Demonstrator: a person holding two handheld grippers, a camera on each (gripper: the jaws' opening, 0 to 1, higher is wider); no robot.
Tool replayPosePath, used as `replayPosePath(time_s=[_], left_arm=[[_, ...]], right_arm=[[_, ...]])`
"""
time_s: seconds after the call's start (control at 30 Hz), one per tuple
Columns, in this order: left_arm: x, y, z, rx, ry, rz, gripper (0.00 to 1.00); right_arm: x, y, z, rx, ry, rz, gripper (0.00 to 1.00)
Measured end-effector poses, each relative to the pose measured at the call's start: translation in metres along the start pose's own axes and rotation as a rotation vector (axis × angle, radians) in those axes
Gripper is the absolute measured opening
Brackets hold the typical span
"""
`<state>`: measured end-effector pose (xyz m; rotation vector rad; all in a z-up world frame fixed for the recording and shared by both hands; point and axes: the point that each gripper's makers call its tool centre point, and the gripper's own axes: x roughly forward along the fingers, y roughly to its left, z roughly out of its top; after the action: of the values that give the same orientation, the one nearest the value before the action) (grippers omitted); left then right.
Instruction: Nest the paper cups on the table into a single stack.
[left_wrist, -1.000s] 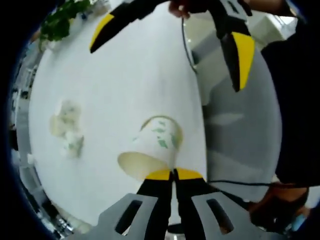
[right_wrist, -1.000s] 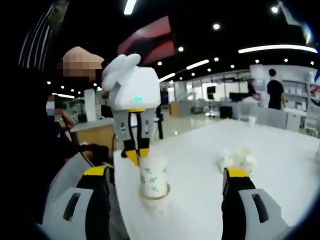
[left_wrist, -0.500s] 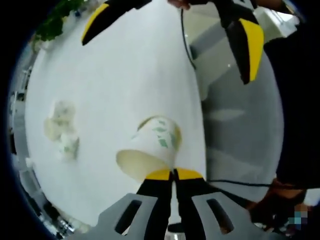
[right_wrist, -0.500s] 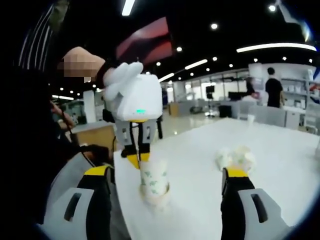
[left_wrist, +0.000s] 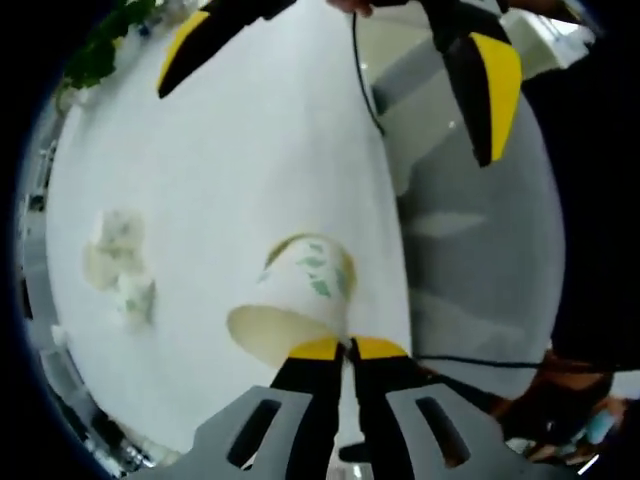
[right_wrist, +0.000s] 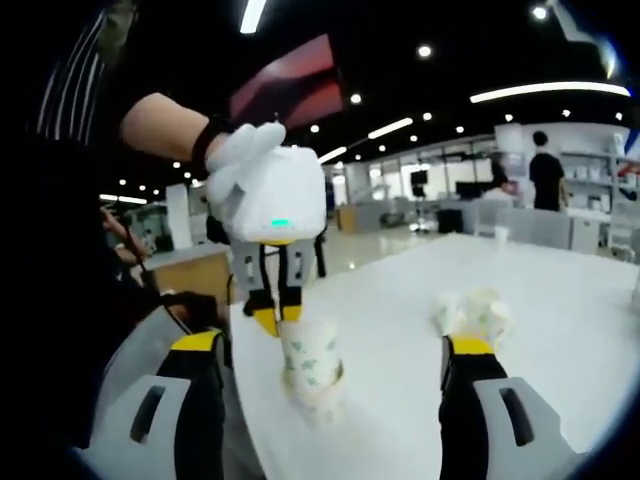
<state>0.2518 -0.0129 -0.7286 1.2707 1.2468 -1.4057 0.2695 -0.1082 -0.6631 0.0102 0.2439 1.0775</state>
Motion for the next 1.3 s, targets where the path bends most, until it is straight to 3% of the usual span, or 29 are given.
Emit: replayPosePath(time_s=[0.93, 1.13, 1.2, 1.3], left_arm=[[-0.006, 0.003, -0.008, -0.057, -0.055, -0.006, 0.08], [-0.006, 0.006, -0.01, -0.058, -0.092, 0.01, 0.12], [-0.006, 0.008, -0.005, -0.081, -0.15, 0.013, 0.15], [-0.009, 0.011, -0.003, -0.098, -0.188, 0.027, 0.18]], right_arm=[[0.005, -0.001, 0.005, 0.0, 0.005, 0.011, 0.87], [0.008, 0.0, 0.005, 0.004, 0.012, 0.011, 0.87], [0.008, 0.001, 0.006, 0.005, 0.016, 0.013, 0.86], [0.008, 0.002, 0.006, -0.001, 0.028, 0.016, 0.86]])
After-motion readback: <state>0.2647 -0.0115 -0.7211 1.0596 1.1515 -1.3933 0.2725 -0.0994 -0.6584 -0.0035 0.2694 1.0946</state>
